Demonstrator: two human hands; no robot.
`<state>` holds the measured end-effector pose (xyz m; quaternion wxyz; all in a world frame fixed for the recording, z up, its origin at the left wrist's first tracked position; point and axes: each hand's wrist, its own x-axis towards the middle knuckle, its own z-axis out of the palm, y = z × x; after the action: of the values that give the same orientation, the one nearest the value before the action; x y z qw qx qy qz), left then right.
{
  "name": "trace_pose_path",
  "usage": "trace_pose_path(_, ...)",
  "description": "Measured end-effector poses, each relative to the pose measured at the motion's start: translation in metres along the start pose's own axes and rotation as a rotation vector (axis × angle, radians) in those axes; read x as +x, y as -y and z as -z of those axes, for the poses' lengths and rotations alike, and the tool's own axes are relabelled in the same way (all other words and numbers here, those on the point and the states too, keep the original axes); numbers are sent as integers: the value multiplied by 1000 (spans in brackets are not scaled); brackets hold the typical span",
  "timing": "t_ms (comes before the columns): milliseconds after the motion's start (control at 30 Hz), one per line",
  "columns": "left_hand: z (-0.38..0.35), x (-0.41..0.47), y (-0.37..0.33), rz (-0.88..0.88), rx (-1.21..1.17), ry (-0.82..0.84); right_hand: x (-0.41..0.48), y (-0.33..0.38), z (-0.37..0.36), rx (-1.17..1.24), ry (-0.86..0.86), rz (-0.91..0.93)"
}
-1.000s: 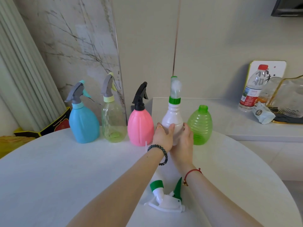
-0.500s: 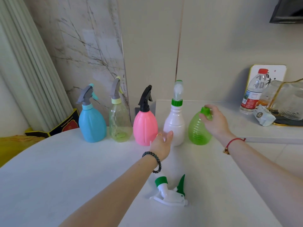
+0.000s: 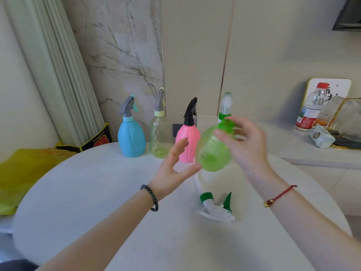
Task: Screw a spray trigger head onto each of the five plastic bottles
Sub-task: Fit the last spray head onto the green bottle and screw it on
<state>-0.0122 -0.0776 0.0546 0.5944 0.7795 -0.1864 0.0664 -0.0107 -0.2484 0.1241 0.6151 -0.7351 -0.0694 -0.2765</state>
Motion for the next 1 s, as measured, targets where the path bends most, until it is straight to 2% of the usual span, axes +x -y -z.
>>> trace_pose_path(67,4,-9,-1,-8,51,11,-18,10,-26,32,130,-55)
trace_pose_path(167,11,-24,9,27,62,-83,-34,10,-51,19,257,-79)
trace_pose_path(300,22,-40,28,97,88,-114,-35,-4,-50,-73,532,-96)
trace_pose_path(333,26,-42,32,107,92,-111,-32,-10,-43,-137,593,-54)
trace_pose_path(400,35,-45,39,137,93,-105,-25,-27,-24,-435,734,106)
trace_pose_path(500,44,-48,47,173,75,-79,-26,-54,1,-864,1089,277)
trace_pose_path(600,45,-49,51,187,86,-55,-36,-69,13,-978,1268,474)
trace_pose_path(800,41,-50,55,196,63,-80,-36,-77,18,-1023,1354,719)
trace_pose_path(867,39,-51,54,190,61,-87,-35,-71,20,-915,1334,678)
trace_pose_path(933,39,-51,54,179,54,-93,-35,-53,20,-652,1139,476)
trace_pose_path(1000,40,-51,55,164,43,-96,-30,-26,13,-303,811,337)
